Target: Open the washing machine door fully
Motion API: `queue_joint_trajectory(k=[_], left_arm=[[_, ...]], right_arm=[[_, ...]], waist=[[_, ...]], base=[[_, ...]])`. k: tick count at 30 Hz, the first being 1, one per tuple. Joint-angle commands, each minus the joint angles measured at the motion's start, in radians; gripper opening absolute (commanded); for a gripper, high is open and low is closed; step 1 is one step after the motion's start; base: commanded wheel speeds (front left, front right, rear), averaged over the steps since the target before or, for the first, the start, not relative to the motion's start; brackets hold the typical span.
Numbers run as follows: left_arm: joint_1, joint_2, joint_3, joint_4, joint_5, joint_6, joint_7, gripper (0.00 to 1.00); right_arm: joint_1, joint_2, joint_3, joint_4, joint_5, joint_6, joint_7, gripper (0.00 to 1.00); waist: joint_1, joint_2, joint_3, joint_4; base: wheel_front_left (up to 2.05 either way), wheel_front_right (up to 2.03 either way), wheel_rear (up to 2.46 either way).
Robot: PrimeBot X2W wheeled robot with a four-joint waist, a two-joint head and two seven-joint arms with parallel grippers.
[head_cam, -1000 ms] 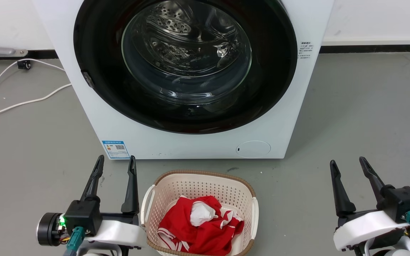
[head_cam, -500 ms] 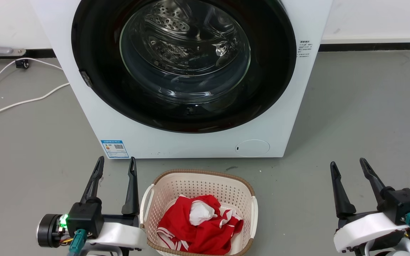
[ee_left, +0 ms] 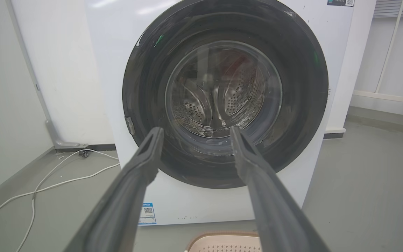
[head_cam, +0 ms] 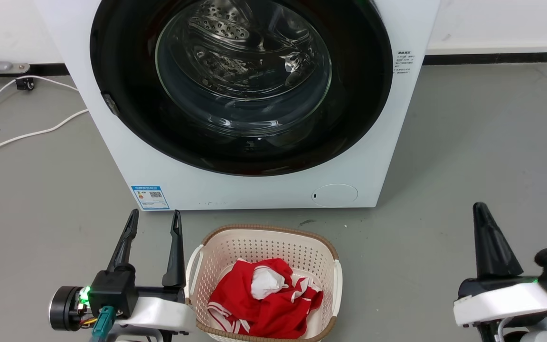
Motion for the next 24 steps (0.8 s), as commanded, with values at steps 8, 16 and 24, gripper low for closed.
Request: queue_joint_trajectory(k=[8, 16, 24], left_arm=[[-0.02, -0.002, 0.007, -0.006, 0.003, 0.001, -0.003, 1.0], [-0.058, -0.003, 0.011, -0.023, 0.008, 0.001, -0.003, 1.0], [-0.113, -0.003, 0.014, -0.059, 0.016, -0.001, -0.003, 1.0]], right_arm=[[-0.088, 0.004, -0.009, 0.061, 0.626, 0.0, -0.059, 0.0], [-0.286, 0.003, -0.071, 0.128, 1.281, 0.0, -0.033, 0.0], [-0.575, -0.091, -0.153, 0.341, 1.451, 0.0, 0.068, 0.0]], waist=[[0.0, 0.0, 0.021, -0.003], [0.0, 0.0, 0.08, -0.006], [0.0, 0.0, 0.155, 0.001]], base=[[0.0, 0.0, 0.0], [0.0, 0.0, 0.0], [0.0, 0.0, 0.0]])
